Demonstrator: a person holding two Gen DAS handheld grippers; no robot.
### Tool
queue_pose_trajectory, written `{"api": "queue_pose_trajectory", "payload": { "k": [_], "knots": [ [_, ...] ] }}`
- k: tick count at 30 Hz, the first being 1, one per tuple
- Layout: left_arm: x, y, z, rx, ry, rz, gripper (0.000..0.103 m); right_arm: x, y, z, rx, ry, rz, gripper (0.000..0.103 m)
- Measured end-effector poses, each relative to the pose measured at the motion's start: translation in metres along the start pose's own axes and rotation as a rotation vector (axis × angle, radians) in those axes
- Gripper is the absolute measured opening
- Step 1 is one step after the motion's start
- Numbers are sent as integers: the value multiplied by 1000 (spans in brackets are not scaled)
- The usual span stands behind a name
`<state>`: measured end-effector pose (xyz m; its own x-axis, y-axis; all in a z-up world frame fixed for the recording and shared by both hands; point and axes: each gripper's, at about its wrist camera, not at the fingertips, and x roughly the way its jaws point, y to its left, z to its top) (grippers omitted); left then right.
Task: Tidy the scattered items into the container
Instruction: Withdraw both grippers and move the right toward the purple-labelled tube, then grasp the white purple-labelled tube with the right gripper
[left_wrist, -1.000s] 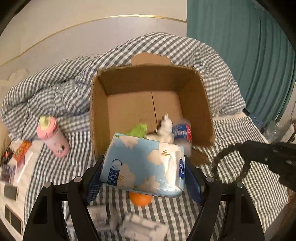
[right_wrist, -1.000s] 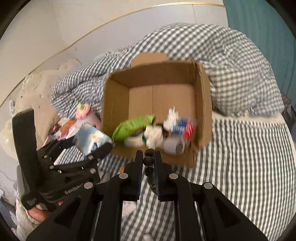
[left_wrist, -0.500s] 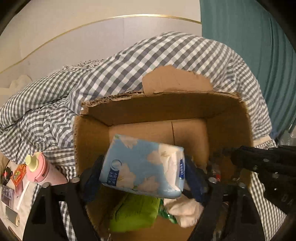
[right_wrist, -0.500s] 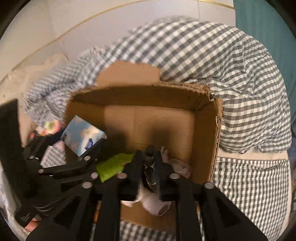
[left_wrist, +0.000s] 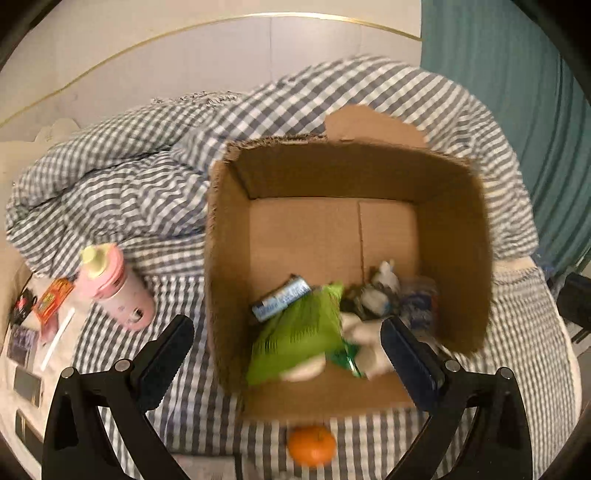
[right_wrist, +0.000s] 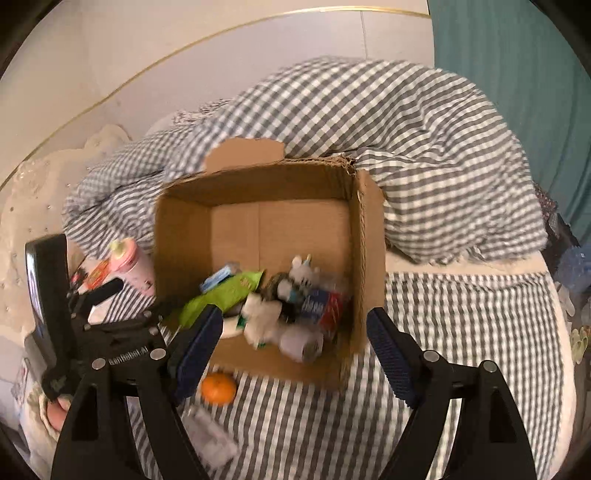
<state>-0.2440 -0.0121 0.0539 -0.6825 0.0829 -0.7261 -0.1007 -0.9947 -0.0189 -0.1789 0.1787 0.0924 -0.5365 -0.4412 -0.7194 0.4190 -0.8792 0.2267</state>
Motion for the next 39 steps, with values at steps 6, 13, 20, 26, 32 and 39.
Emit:
{"api": "queue_pose_trajectory", "payload": {
  "k": [6,13,20,26,32,39],
  "knots": [
    [-80,-1,-41,-2,-49,-21,103,-65,14,-56,-8,-24,-5,81],
    [-117,4,-109,5,-27,-3,103,-90,28,-124,-8,-1,-18,81],
    [-106,14,-187,-40,31,23,103,-52,40,-194,-39,100,-52,81],
    [-82,10,-228,-57,54,-16,103,3,37,-246,-42,200,-67,81],
    [-57,4,-241,-53,99,-12,103,37,34,-266,-33,267,-76,81],
    [-42,19,-241,-99,113,1,103,62,36,-270,-52,306,-84,80]
  ]
}}
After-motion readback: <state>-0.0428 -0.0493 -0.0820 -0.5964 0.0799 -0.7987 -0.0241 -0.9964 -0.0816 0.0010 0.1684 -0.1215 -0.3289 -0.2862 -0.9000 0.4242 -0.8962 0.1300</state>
